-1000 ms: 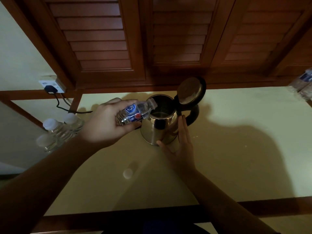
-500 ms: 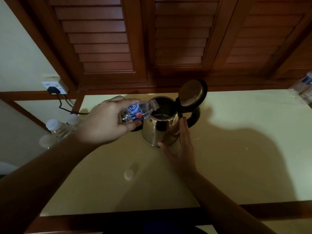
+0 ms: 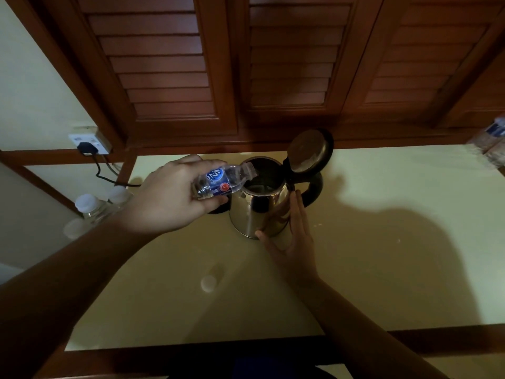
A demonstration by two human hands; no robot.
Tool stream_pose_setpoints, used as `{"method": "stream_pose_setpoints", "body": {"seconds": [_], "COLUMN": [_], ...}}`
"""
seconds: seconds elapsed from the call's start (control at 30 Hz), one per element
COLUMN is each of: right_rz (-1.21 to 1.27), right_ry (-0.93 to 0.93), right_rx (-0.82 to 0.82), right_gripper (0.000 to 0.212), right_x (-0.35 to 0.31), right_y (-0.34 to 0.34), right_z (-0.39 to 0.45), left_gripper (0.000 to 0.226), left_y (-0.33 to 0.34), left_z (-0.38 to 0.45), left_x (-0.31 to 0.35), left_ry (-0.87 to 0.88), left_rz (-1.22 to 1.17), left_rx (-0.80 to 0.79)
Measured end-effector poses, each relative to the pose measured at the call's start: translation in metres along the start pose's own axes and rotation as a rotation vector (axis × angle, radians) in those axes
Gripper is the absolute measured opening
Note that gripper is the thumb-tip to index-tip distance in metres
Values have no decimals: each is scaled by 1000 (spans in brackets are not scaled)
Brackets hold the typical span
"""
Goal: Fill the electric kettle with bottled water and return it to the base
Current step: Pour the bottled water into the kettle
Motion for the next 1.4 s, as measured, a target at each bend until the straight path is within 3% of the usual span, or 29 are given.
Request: {"method": "stream_pose_setpoints", "body": {"seconds": [0.63, 0.9, 1.4], "right_rz": [19, 198, 235], "right_ry": [33, 11, 8], "right_rx": [-25, 57, 68], "right_gripper": [111, 101, 99], "right_x": [-3, 2, 1], "right_y": [1, 3, 0], "right_z": [0, 0, 0], "left_gripper": [69, 70, 70], "left_y": [-8, -9, -13], "left_z": [1, 3, 3], "left_x": [7, 9, 13], "left_ry": [3, 4, 18], "left_rz": [88, 127, 181], "left_rx": [-13, -24, -3]}}
Point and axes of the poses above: each hand's wrist, its own z-axis towards the middle knuckle, its own y-axis out of the palm, x = y × z, the point moved 4 cm from there along z, towards the middle knuckle, and after that the axes turned 13 degrees about -x, right-handed, at the moved point
